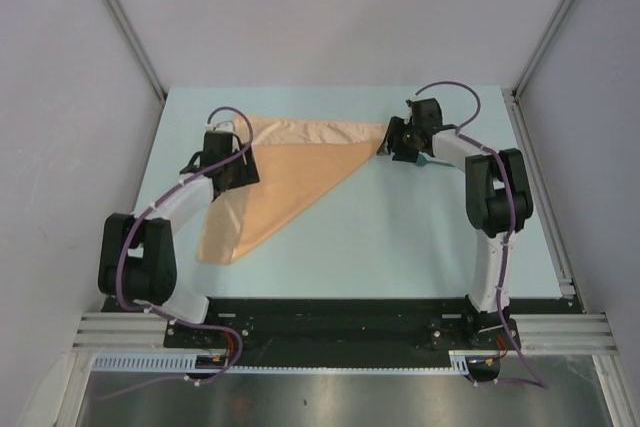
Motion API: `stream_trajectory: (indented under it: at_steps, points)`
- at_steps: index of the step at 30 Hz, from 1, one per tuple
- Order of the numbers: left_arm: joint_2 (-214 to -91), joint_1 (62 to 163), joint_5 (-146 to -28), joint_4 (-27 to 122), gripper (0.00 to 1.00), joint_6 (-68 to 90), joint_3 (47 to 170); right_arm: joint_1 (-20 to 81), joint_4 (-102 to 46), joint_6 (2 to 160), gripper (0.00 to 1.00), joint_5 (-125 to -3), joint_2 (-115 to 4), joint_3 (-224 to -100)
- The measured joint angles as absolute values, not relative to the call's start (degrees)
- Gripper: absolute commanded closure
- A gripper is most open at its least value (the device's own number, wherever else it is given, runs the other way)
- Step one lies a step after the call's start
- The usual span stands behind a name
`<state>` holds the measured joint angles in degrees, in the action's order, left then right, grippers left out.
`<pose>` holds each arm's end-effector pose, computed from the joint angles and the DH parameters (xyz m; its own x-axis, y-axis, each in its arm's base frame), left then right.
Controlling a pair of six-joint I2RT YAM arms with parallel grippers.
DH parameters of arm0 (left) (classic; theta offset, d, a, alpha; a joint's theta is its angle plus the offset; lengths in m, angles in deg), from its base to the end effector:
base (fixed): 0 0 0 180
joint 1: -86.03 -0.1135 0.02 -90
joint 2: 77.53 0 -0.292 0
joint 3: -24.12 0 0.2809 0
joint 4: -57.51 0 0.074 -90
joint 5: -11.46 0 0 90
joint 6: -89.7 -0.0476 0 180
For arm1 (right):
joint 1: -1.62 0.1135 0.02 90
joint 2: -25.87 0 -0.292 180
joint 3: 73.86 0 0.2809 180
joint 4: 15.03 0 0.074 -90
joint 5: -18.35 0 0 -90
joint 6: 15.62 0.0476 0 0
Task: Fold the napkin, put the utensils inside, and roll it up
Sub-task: Fold the napkin
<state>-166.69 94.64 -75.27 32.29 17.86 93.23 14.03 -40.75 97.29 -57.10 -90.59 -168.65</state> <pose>0.3614 -0.0520 0.2228 -0.7016 -0.2085 -0.6813 -0.1146 0.9768 -0.1808 0.4784 0.1175 0.1828 -0.8077 0.2081 -0.5516 -0.0648 0.8986 0.4339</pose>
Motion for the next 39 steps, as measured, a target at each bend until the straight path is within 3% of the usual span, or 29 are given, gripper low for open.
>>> stream_trajectory:
  at_steps: [10,16,19,20,31,37,39]
  points:
    - [-151.6,94.6,-75.9,34.8,0.22,23.8,73.7,13.7,-38.1,101.4,0.53,-53.5,-101.1,-177.4]
    - [-145.9,94.6,-76.2,34.7,0.2,25.4,71.7,13.5,-36.9,103.2,0.74,-52.4,-103.9,-180.1]
    - [-144.9,94.6,-76.5,34.2,0.2,25.7,72.3,13.0,-36.6,104.3,0.98,-51.6,-105.3,-181.4]
    - [-144.9,94.6,-76.7,34.0,0.19,25.7,72.7,12.8,-36.6,104.8,1.0,-51.4,-105.8,-181.7]
    - [-146.3,96.0,-76.8,32.0,0.2,25.7,78.8,8.1,-36.1,106.9,1.0,-48.1,-105.3,-179.7]
    - [-155.2,99.1,-76.8,33.5,0.28,24.5,87.7,1.9,-37.3,105.5,1.0,-48.1,-102.9,-176.7]
    - [-159.9,100.1,-77.2,34.7,0.31,23.5,91.6,0.4,-38.1,104.8,0.92,-48.2,-102.5,-176.4]
